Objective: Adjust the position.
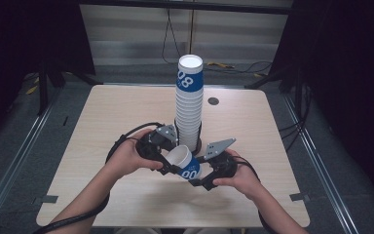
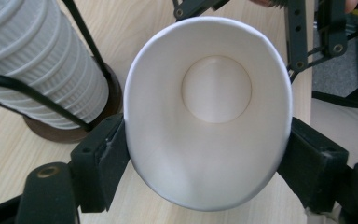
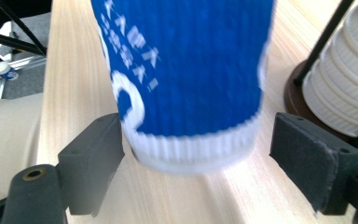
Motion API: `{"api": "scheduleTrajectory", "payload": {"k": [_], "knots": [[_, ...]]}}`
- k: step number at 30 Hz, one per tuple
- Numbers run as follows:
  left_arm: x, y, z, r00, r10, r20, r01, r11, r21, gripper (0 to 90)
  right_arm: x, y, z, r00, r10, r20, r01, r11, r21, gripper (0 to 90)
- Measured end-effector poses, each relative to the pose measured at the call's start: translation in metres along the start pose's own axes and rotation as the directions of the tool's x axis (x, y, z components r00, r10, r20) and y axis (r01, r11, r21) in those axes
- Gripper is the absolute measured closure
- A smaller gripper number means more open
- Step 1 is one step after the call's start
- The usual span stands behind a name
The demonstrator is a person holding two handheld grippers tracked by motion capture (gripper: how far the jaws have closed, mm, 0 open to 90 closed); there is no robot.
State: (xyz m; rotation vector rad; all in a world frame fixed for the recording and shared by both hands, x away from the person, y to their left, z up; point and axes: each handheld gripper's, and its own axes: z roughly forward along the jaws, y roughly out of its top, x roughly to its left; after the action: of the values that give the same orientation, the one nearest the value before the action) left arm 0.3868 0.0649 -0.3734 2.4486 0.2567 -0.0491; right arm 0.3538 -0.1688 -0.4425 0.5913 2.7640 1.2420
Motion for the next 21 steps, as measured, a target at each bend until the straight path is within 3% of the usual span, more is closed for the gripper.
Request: {"api": "scheduleTrajectory", "payload": {"k": [8, 21], "knots": [[0.002, -0.005, -0.003, 0.9997, -0.008, -0.022, 0.009, 0.9991, 0.042, 22.7, -0.001, -0.006, 0.000, 0.9992, 0.039, 0.008, -0.039, 0.999, 0.000, 13.6], [0.005, -0.012, -0.009, 0.9984, -0.019, -0.053, 0.023, 0.9967, 0.077, 22.5, -0.001, -0.015, -0.002, 0.9975, 0.044, 0.056, -0.045, 0.999, 0.005, 13.1]]}}
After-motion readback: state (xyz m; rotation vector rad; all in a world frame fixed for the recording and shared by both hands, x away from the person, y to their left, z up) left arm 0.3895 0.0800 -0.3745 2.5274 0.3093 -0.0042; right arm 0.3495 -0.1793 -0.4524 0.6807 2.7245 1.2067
